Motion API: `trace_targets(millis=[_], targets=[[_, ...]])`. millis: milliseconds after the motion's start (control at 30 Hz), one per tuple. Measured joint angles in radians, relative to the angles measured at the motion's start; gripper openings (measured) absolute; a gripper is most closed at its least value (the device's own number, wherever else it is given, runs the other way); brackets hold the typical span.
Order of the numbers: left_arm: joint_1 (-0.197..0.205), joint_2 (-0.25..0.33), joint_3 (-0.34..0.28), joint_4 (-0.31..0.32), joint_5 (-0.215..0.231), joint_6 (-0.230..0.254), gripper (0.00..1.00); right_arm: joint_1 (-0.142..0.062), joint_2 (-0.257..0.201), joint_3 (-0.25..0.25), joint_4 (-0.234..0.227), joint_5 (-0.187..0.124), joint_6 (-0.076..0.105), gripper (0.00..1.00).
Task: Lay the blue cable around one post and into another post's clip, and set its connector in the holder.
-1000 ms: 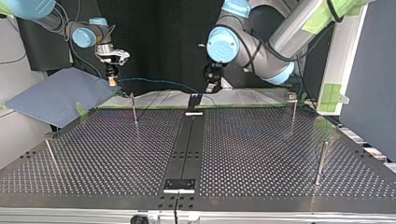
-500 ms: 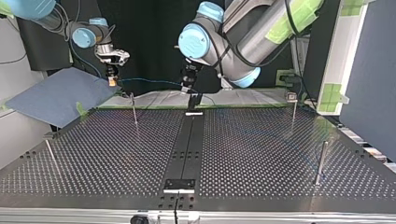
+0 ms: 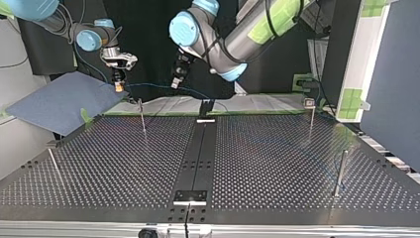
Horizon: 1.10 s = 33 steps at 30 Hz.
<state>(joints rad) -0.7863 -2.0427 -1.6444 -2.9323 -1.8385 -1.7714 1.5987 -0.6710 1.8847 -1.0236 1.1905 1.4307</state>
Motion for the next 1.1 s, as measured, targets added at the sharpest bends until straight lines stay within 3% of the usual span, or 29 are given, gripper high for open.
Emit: trace_targets(millis=[233,567,800,1100], targets=[[-0.012,-0.062,0.026,0.062,0.002,-0.012,1.0,0.0,0.0,0.0,0.003,0.0,-0.001,0.0],[0.012,-0.147,0.094,0.147,-0.004,-0.053,1.0,0.0,-0.003,0.0,0.008,0.0,-0.004,0.0],[0.034,-0.207,0.059,0.208,-0.02,-0.051,1.0,0.0,-0.003,-0.001,0.009,0.0,-0.004,0.0],[0.037,-0.279,0.011,0.279,-0.007,-0.035,1.0,0.0,-0.003,-0.003,0.012,0.0,-0.004,0.0]])
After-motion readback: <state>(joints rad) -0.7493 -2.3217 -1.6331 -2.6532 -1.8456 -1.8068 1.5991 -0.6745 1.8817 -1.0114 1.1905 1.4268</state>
